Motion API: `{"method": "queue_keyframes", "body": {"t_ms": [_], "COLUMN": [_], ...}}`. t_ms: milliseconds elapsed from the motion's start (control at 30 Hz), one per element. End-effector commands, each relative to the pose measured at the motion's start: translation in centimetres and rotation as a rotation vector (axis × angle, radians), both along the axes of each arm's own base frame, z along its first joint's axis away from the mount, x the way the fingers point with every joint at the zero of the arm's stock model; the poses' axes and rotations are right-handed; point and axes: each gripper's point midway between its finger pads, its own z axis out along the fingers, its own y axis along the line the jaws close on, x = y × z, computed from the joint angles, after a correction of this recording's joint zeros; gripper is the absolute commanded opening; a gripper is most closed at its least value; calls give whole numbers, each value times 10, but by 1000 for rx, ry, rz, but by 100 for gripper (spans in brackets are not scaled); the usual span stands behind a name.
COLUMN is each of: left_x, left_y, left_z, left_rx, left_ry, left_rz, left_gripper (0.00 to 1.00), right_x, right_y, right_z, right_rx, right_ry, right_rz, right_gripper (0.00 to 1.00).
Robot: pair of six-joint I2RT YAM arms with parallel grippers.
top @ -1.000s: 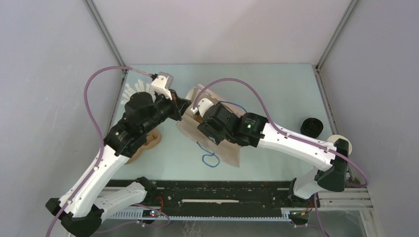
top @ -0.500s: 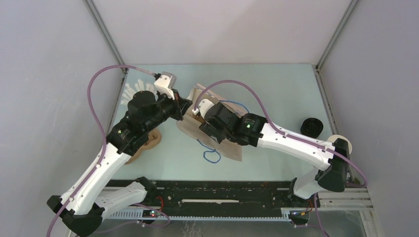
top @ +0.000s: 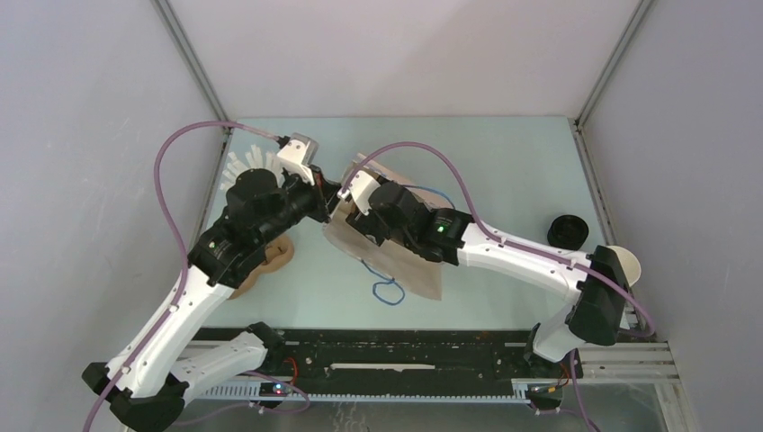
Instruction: Pack the takeout coffee
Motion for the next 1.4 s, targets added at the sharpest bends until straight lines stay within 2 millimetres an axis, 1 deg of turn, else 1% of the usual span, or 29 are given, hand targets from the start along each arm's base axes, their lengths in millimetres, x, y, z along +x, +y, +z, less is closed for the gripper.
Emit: {"method": "queue_keyframes", "body": {"t_ms": [0, 67, 100, 333, 600, 767, 900, 1100, 1200, 1300, 1367], "left_x": [-5, -4, -4, -1, 1, 0, -1, -2, -2, -3, -3], "left_y": [-1, 0, 1, 1, 3, 3, 3, 4, 4, 7, 7], "left_z": [3, 3, 3, 2, 3, 2, 1, -1, -2, -1, -2], "left_rx": [16, 25, 28, 48, 69, 77, 79, 88, 88, 92, 93], "left_ry": [-28, -29, -32, -39, -51, -55, -59, -59, -59, -66, -68], "left_rz": [-28, -27, -26, -24, -17, -23, -30, -31, -31, -24, -25], "left_gripper": [0, 0, 0, 0, 0, 0, 0, 0, 0, 0, 0], "right_x": [21, 24, 24, 14, -3, 7, 16, 22, 25, 20, 17], "right_y": [9, 5, 2, -6, -11, -10, -6, -1, -6, -17, -20], "right_z": [2, -5, -6, -11, -5, -18, -22, -32, -32, -34, -36], "right_rx": [33, 5, -2, -4, 23, 2, 6, -7, -23, -29, -31], "right_ry": [-53, -52, -51, -23, -4, -5, -13, -18, -28, 7, 16], "right_rz": [0, -22, -26, -5, 32, 19, 9, 13, -16, -40, -40], "right_gripper": [13, 12, 12, 12, 12, 12, 12, 12, 11, 11, 12]}}
